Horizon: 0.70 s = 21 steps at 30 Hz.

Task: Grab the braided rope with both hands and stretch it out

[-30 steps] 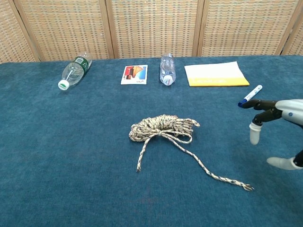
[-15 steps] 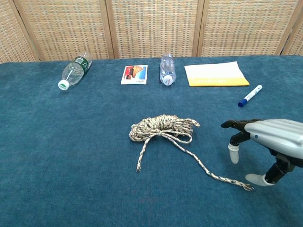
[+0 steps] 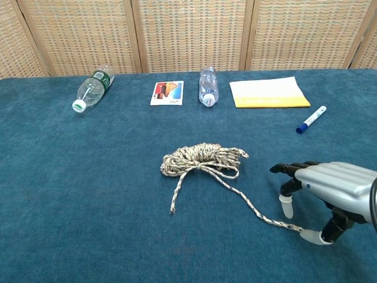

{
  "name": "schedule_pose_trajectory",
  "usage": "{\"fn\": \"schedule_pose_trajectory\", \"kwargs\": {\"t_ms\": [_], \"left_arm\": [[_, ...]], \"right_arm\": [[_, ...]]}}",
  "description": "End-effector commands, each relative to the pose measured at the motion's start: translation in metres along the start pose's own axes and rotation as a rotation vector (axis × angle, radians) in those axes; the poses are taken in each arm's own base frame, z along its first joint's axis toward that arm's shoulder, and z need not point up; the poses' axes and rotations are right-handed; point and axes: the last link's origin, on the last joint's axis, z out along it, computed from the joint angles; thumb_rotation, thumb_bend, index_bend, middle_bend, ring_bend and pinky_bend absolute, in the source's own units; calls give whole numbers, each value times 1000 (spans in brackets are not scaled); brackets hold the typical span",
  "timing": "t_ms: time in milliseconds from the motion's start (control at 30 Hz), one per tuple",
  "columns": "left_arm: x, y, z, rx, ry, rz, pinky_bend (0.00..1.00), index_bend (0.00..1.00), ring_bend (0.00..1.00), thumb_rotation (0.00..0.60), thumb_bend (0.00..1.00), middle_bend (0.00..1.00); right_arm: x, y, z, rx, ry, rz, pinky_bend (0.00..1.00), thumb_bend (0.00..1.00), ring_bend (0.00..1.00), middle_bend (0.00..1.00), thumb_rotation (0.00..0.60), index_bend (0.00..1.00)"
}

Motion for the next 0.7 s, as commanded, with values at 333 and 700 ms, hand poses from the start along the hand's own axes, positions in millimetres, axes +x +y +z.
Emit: {"fn": "schedule_pose_trajectory", "kwargs": {"t_ms": [333, 700], "left_arm": [[-1, -1, 1, 3, -2, -1, 0, 0, 0, 600, 6, 0], [-1, -1, 1, 4, -7, -1, 0, 0, 0, 600, 6, 0]], "right_arm": [[-6, -3, 4, -2, -13, 0, 0, 331, 0, 0, 600, 484], [-10, -6, 7, 1, -13, -21, 0, 348, 0, 0, 600, 512]]}}
